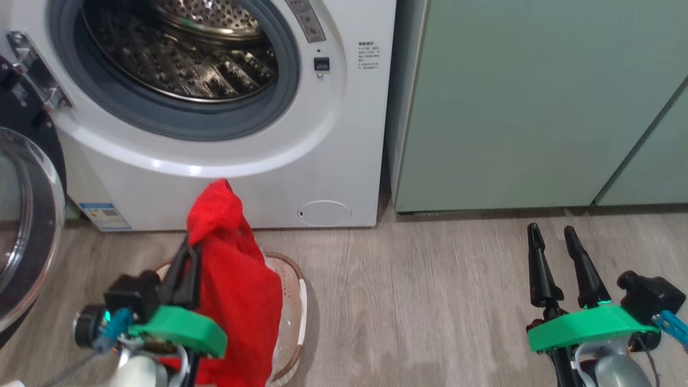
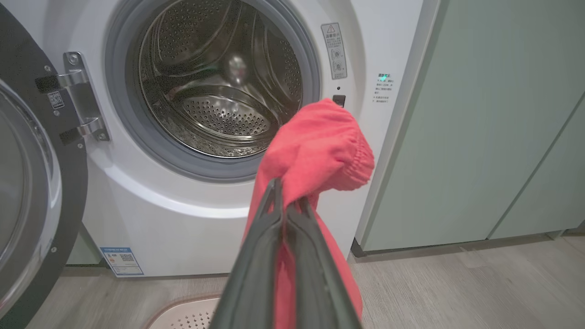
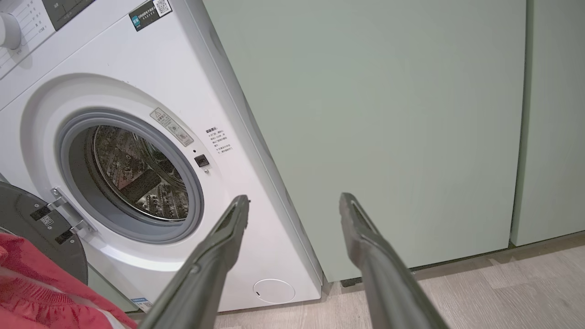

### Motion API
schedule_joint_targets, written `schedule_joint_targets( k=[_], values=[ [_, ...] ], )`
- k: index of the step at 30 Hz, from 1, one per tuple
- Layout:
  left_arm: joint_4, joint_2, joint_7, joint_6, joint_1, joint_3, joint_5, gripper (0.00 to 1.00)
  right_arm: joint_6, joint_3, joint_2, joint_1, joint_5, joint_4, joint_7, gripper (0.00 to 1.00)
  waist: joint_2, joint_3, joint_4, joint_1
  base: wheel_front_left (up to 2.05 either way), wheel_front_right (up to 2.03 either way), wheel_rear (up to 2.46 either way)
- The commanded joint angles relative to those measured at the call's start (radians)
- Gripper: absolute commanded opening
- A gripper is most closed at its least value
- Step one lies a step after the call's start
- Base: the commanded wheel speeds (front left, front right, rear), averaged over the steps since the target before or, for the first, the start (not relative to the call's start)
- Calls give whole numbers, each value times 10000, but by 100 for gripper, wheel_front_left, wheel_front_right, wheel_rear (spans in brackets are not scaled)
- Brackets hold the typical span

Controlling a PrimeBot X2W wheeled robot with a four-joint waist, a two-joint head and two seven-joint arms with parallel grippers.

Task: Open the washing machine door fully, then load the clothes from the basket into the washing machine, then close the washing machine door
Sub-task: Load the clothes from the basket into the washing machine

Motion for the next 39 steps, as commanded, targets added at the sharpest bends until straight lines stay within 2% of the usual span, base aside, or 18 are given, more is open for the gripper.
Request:
schedule_joint_targets(
  k=[1, 11, 18, 27, 33, 39],
  values=[
    [-430, -2, -137, 21, -761, 437, -30, 0, 0, 265, -40, -416, -46, -389, -92, 100, -1, 161, -73, 1, 0, 0, 0],
    [-511, 39, -137, -231, -2309, 1300, 275, 0, 0, 528, -40, -1005, -107, -477, -92, 100, -1, 1498, -590, 1, 0, 0, 0],
    [-105, 535, -137, -416, -4702, 2120, 414, 0, 0, 601, -40, -1740, -9, -695, -92, 100, -1, 3150, -1132, 1, 0, 0, 0],
    [1834, 1819, -137, -528, -8172, 2722, 536, 0, 0, 979, -40, -2617, 258, -862, -92, 100, -1, 5251, -1778, 1, 0, 0, 0],
    [3428, 3033, -137, -575, -10618, 2591, 902, 0, 0, 1210, -39, -3071, 729, -929, -92, 100, -1, 6421, -2351, 1, 0, 0, 0],
    [5084, 4235, 72, -648, -12900, 1964, 1376, 0, 0, 1536, -39, -3347, 1219, -928, -92, 100, -1, 7278, -2934, 1, 0, 0, 0]
  ],
)
